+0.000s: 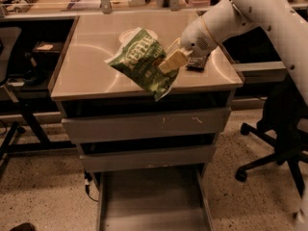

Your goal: Pick green jalapeno chip bag from bottom drawer and place on counter

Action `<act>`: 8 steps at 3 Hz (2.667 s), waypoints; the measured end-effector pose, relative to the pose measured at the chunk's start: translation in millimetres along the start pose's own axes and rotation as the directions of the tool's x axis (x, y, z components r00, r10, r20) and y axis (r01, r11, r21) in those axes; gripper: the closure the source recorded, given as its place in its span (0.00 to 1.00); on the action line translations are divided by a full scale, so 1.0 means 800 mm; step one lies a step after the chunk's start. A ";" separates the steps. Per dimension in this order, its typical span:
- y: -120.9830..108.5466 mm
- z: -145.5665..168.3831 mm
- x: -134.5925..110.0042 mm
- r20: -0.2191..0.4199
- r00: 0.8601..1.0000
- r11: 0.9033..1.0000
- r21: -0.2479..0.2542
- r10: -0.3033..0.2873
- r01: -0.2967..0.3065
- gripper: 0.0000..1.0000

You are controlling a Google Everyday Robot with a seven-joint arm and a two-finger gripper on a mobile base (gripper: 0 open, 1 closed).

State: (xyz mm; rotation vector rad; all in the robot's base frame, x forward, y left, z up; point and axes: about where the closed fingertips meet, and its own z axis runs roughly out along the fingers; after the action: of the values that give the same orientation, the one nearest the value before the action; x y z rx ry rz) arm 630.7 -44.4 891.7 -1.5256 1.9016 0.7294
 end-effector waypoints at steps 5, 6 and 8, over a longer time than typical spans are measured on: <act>-0.102 0.065 -0.052 -0.081 0.997 0.998 -0.068 0.008 -0.013 1.00; -0.108 0.096 -0.067 -0.096 0.995 0.997 -0.080 0.004 -0.011 1.00; -0.111 0.156 -0.082 -0.124 0.992 0.993 -0.121 -0.007 -0.008 1.00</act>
Offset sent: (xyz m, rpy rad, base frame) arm 0.0769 0.0098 0.0267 -0.0257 0.0241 0.0570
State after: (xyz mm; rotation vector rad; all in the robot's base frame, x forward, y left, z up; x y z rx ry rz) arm 741.8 72.6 850.2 -1.6809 1.9799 0.7793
